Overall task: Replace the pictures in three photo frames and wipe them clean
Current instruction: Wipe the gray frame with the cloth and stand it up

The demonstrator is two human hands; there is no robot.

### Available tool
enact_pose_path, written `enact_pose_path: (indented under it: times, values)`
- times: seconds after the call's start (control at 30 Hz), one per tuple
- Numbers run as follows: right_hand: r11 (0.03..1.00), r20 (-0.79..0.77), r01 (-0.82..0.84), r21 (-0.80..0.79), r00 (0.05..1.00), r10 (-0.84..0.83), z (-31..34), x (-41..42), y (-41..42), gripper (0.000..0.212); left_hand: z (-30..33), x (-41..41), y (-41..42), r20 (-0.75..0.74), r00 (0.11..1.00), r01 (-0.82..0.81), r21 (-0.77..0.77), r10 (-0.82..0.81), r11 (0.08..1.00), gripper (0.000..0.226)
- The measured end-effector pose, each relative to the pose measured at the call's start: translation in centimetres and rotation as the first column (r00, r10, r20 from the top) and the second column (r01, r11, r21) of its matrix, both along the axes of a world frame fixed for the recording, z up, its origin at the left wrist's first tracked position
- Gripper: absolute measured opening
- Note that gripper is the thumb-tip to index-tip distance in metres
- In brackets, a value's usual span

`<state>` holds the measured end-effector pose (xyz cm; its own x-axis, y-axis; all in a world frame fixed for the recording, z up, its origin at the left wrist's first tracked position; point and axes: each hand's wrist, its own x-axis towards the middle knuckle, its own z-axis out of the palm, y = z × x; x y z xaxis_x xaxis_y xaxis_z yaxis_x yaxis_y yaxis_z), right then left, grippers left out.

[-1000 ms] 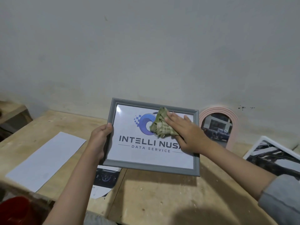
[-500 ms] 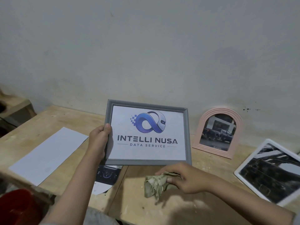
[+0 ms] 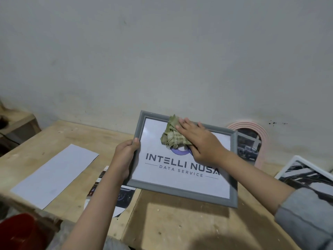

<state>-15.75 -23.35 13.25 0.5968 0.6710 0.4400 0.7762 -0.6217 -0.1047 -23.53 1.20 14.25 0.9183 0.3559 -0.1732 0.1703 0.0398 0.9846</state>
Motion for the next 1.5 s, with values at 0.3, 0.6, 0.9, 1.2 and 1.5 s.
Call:
enact_pose_path:
  times: [0.3,0.6,0.9,1.2,1.5]
  values:
    - [0.979,-0.107,-0.204,0.006,0.973,0.204,-6.1,-7.0,1.2,0.087,-0.4,-0.8,1.3,0.012,0.999,-0.037,-0.005,0.037,0.999,0.025]
    - [0.948,-0.748,-0.139,0.285,0.586,0.311,-3.3,-10.3,2.1,0.030,-0.8,-0.8,2.0,0.053,0.996,-0.072,0.007,0.072,0.997,0.027]
    - [0.987,-0.001,-0.076,0.145,0.997,0.077,1.8,-2.7,0.8,0.073,0.0,-1.2,1.7,0.041,0.999,-0.001,0.009,0.000,1.000,0.028]
    - [0.980,-0.015,-0.180,-0.081,0.984,0.180,-4.3,-6.8,2.2,0.078,-0.2,-1.6,2.2,0.056,0.998,0.000,-0.028,0.002,1.000,0.028]
    - [0.940,-0.657,-0.228,0.253,0.672,0.340,-4.4,-11.9,3.5,0.052,-0.4,-1.4,2.6,0.054,0.998,-0.027,0.015,0.026,1.000,0.027]
